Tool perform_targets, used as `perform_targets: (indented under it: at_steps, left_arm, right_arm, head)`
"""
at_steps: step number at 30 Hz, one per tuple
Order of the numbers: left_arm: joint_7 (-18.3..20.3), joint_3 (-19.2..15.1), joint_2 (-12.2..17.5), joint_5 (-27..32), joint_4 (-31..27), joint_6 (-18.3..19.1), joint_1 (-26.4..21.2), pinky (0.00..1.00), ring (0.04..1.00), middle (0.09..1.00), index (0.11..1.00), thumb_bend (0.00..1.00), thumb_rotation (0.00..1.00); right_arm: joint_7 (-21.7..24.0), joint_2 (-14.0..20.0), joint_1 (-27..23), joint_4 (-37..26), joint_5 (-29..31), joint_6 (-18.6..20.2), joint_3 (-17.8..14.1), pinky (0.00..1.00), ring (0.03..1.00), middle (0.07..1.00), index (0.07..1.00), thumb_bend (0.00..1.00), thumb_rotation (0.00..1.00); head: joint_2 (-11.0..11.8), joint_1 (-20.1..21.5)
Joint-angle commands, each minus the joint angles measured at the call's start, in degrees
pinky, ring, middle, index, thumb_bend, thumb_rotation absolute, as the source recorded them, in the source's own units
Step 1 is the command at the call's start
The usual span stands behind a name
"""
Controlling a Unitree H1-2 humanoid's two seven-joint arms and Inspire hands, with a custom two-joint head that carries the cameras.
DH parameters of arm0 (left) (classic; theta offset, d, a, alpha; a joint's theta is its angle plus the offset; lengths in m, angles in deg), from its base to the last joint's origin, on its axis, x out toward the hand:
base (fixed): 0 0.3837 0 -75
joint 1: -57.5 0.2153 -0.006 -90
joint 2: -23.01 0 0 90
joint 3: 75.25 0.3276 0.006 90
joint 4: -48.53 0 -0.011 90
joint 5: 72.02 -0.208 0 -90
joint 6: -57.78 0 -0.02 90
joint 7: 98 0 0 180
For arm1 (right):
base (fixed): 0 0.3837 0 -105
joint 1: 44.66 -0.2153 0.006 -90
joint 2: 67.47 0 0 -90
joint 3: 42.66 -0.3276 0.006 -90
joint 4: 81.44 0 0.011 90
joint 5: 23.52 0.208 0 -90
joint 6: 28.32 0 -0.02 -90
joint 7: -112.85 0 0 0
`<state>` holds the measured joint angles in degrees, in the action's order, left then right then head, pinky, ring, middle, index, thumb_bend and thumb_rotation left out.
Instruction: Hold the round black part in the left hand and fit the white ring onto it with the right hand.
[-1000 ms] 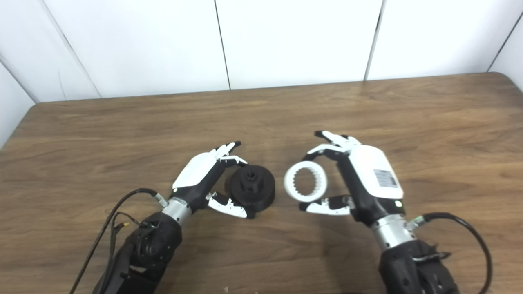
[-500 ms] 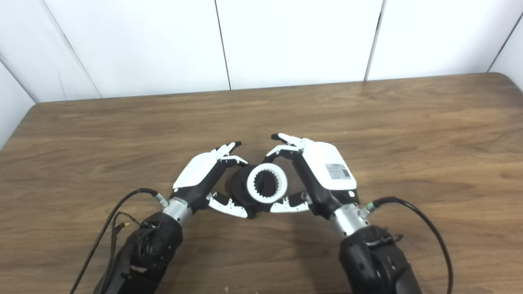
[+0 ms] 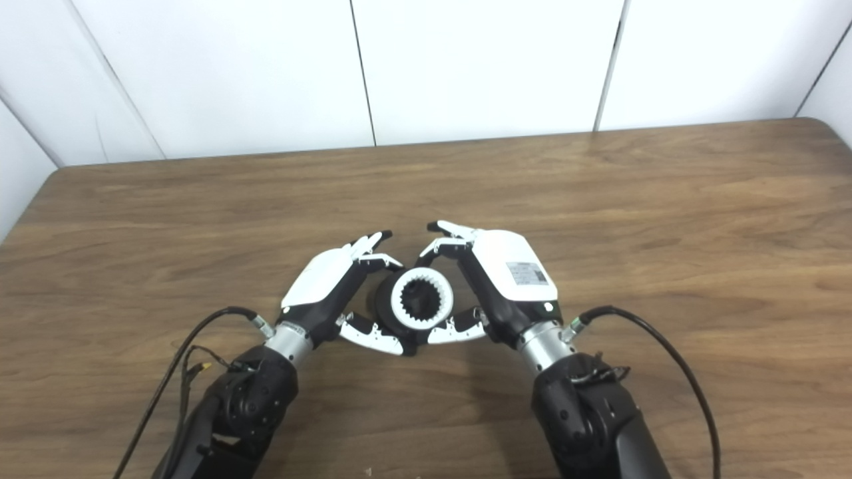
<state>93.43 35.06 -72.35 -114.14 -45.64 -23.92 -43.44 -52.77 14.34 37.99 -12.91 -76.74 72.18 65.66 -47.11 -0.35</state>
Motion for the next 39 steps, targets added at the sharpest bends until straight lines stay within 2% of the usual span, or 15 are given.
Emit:
perform_targets:
  at_steps: [1,18,30,39]
  left_arm:
    - [-0.9,0.0,-0.1,-0.5,-2.2,-0.5,-1.7,1.0,1.0,1.0,0.628,0.92,0.31]
    - [-1.0,0.3,-0.3,-0.5,-2.9,-0.2,-1.1,1.0,1.0,1.0,0.617,0.92,0.29]
    - [-1.6,0.6,-0.7,-0.5,-2.3,-0.5,-1.4,1.0,1.0,1.0,0.612,0.95,0.31]
    - [-1.9,1.2,-0.9,-0.6,-1.8,-0.3,-1.8,1.0,1.0,1.0,0.618,0.94,0.29]
  right_arm:
    - [-1.6,-0.5,-2.3,0.6,-0.2,-1.2,0.0,0.86,0.854,0.87,0.495,0.52,0.16]
    - [-4.2,-0.5,-5.1,6.9,-0.5,-0.5,1.0,0.84,0.843,0.87,0.495,0.52,0.16]
    - [-2.1,-0.5,-6.4,4.4,-1.4,-0.3,3.0,0.85,0.839,0.87,0.495,0.52,0.16]
    - [0.5,-0.5,-6.9,1.3,-0.7,-0.3,2.8,0.89,0.847,0.868,0.494,0.52,0.16]
  head:
    - [-0.1,-0.1]
    - [-0.6,-0.5]
    - [-0.9,-0.8]
    - [-1.0,-1.3]
